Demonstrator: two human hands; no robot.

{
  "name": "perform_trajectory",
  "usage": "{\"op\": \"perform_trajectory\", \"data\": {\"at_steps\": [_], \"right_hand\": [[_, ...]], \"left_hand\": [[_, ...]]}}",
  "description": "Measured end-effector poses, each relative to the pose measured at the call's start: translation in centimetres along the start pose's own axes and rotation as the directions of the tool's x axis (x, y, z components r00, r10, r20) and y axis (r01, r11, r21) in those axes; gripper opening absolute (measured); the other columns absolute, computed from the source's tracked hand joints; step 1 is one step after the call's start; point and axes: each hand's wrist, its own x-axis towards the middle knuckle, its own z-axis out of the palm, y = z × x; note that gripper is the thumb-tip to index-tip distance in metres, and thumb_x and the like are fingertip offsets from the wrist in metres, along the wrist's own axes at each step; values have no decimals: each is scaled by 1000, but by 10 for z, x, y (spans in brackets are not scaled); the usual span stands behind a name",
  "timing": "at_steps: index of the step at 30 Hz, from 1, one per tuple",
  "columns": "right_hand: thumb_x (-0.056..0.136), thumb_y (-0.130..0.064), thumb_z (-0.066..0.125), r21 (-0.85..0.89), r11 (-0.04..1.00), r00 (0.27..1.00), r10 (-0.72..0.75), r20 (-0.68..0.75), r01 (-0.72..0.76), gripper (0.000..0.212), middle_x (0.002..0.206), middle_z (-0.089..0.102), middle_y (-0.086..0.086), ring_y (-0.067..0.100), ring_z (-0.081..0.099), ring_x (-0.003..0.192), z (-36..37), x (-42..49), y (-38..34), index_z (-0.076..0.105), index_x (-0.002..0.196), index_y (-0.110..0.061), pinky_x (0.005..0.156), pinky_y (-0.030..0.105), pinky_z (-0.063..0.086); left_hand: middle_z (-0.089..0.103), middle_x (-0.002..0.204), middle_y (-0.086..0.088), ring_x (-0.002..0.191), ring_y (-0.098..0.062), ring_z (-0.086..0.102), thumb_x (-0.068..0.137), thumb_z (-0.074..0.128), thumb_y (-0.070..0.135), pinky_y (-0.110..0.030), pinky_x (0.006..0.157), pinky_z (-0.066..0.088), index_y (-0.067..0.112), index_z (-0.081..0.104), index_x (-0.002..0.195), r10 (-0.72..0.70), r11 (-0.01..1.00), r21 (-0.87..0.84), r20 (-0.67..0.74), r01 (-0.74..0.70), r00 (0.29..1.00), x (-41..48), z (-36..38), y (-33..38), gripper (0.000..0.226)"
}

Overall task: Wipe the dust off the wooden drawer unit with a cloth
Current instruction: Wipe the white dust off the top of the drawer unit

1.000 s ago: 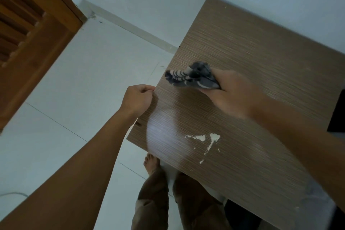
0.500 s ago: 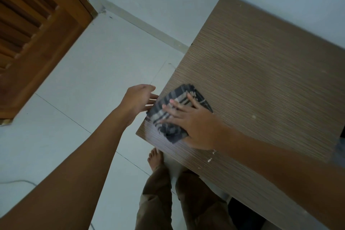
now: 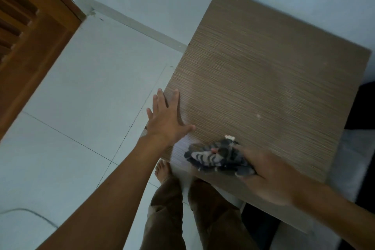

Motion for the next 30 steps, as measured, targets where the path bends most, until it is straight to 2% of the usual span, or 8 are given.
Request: {"op": "perform_trajectory", "data": {"at_steps": [2,5,7,10,14,17,21,30], "right_hand": [[94,-50,47,182,980,991,101,-85,-84,19,69,65,-20,-3,60,64,-19,-9,-9,64,95,-40,60,16,45],[90,-50,58,365,927,971,160,-180,-86,25,96,74,-13,4,68,93,-42,-17,-17,67,109,-37,82,33,52],[86,-38,65,380,922,898,223,-379,-69,9,81,73,-16,1,68,79,-56,-19,-24,70,88,-45,71,31,48],[92,-32,60,292,936,719,339,-607,-194,11,79,70,-7,10,64,77,-68,-16,-18,66,82,-33,65,33,49],[95,-40,50,85,850,585,427,-690,-520,22,100,66,4,26,58,89,-71,9,14,59,106,-23,76,39,45],[95,-52,43,63,774,583,525,-620,-630,61,153,37,11,41,30,138,-59,37,55,30,147,-24,110,54,30],[99,-43,43,-53,831,588,345,-731,-554,72,161,16,10,26,4,149,-21,57,83,10,154,-11,118,53,-7],[93,-32,56,-277,880,709,90,-699,-385,73,157,29,8,28,19,147,60,46,60,11,147,-15,118,56,1]], "left_hand": [[-26,159,-12,147,-30,-22,76,73,55,-52,118,-4,31,-11,154,-17,1000,-7,26,17,1000,1,-2,3,117],[-25,160,-13,147,-29,-22,77,74,52,-52,118,-3,32,-9,154,-55,998,5,40,55,998,1,-5,7,115],[-26,159,-13,147,-30,-23,77,74,52,-53,117,-2,31,-8,154,-65,998,10,48,65,997,1,-6,10,116],[-30,158,-14,146,-32,-25,75,74,53,-54,117,-1,30,-10,154,-61,998,18,62,60,996,2,-6,9,118],[-37,154,-13,144,-32,-28,75,74,55,-56,116,-1,31,-13,154,-36,998,55,77,32,996,-1,-4,8,119],[-38,154,-11,144,-31,-28,78,73,52,-59,115,0,31,-12,154,22,996,82,99,-30,995,-8,-1,8,115],[-38,154,-9,144,-29,-29,80,72,49,-59,116,0,33,-11,154,73,990,106,137,-88,988,-16,2,4,112],[-35,156,-8,146,-31,-25,81,72,49,-61,115,7,35,-8,153,88,974,193,167,-120,982,-13,0,5,109]]}}
